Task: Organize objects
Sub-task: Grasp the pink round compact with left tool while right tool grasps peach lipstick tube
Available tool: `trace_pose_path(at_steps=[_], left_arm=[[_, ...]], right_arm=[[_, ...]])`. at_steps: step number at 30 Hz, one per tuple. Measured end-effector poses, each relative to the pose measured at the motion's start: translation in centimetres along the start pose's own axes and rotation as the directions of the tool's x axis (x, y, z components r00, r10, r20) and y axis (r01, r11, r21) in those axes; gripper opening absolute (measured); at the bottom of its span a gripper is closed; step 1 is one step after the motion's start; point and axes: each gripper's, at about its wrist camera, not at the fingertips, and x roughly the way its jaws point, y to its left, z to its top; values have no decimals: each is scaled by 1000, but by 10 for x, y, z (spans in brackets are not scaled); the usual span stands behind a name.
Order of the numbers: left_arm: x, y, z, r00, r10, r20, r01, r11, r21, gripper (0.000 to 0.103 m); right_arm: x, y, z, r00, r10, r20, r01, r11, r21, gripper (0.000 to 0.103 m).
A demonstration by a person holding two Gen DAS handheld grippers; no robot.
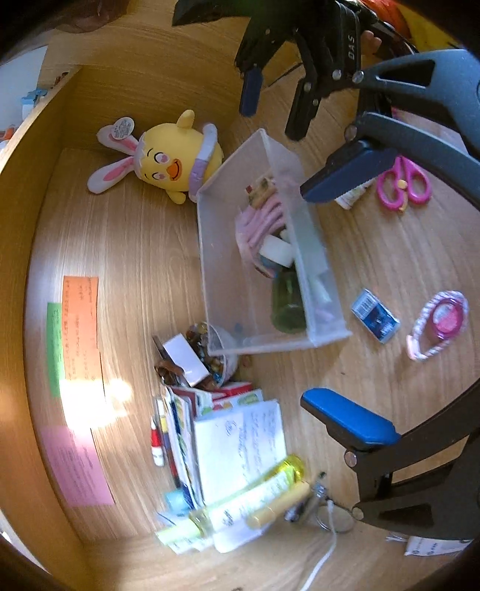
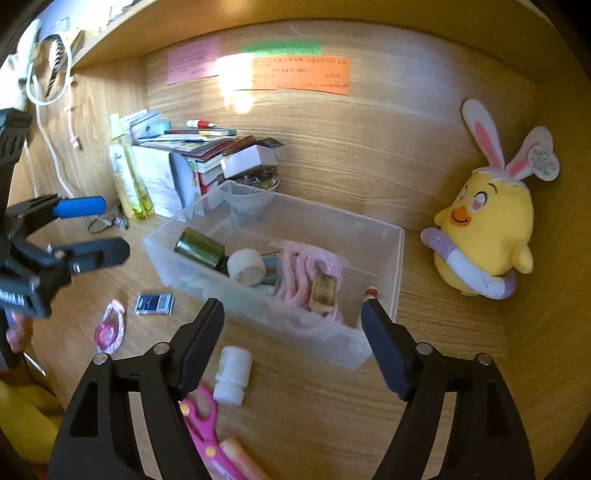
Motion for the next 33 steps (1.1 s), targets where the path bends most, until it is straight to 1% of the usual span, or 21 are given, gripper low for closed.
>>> trace_pose_path(at_steps=[6,10,14,15,17,18,19,20,21,22,23,25,26,28,31,33], left_arm=[[-4,11,-26,999,17,-49,-18,1000,-21,102],[-1,14,-51,994,51,-96,-53,998,-19,102],[7,16,-72,987,46,-153,-50,999,-22,102],[8,16,-78,985,31,-169,-36,999,-25,102],[10,16,-84,984,13,-180,-18,999,-27,102],[9,16,-86,984,10,-180,-15,999,-28,95],[8,17,-88,984,3,-180,-8,1000,-30,82],[9,17,-89,983,-6,-185,-1,999,-33,76],[9,19,-90,981,-24,-192,15,999,-47,66],[9,21,-91,981,-37,-191,26,998,-62,60],[9,22,-92,981,-47,-190,34,997,-71,56],[9,23,-93,980,-52,-192,38,996,-75,46],[10,23,-94,980,-48,-195,35,997,-71,44],[13,24,-96,978,-47,-205,33,997,-73,40],[18,25,-98,974,-56,-221,41,997,-71,38],[21,24,-100,972,-47,-231,34,998,-59,38]], right_arm=[[-10,8,-28,999,27,-35,-27,1000,-3,76],[-5,7,-53,996,35,-87,-33,999,21,76],[3,0,-72,988,44,-149,-36,998,55,75],[4,-2,-76,985,52,-166,-42,997,65,74],[4,-5,-85,978,69,-196,-54,996,78,67],[4,-5,-88,976,76,-206,-61,995,79,61],[3,-5,-91,974,83,-212,-67,994,82,57],[3,-4,-93,972,90,-217,-73,994,84,55],[2,-3,-95,969,104,-223,-87,992,87,51],[2,-2,-97,967,114,-228,-96,992,87,47],[2,-1,-97,965,126,-231,-108,990,88,45],[2,1,-98,961,143,-235,-126,988,89,39],[3,2,-99,959,151,-239,-133,987,88,36],[5,3,-99,955,164,-248,-146,985,88,28],[6,4,-98,956,166,-243,-148,985,89,22],[5,4,-97,957,162,-242,-144,986,89,20]])
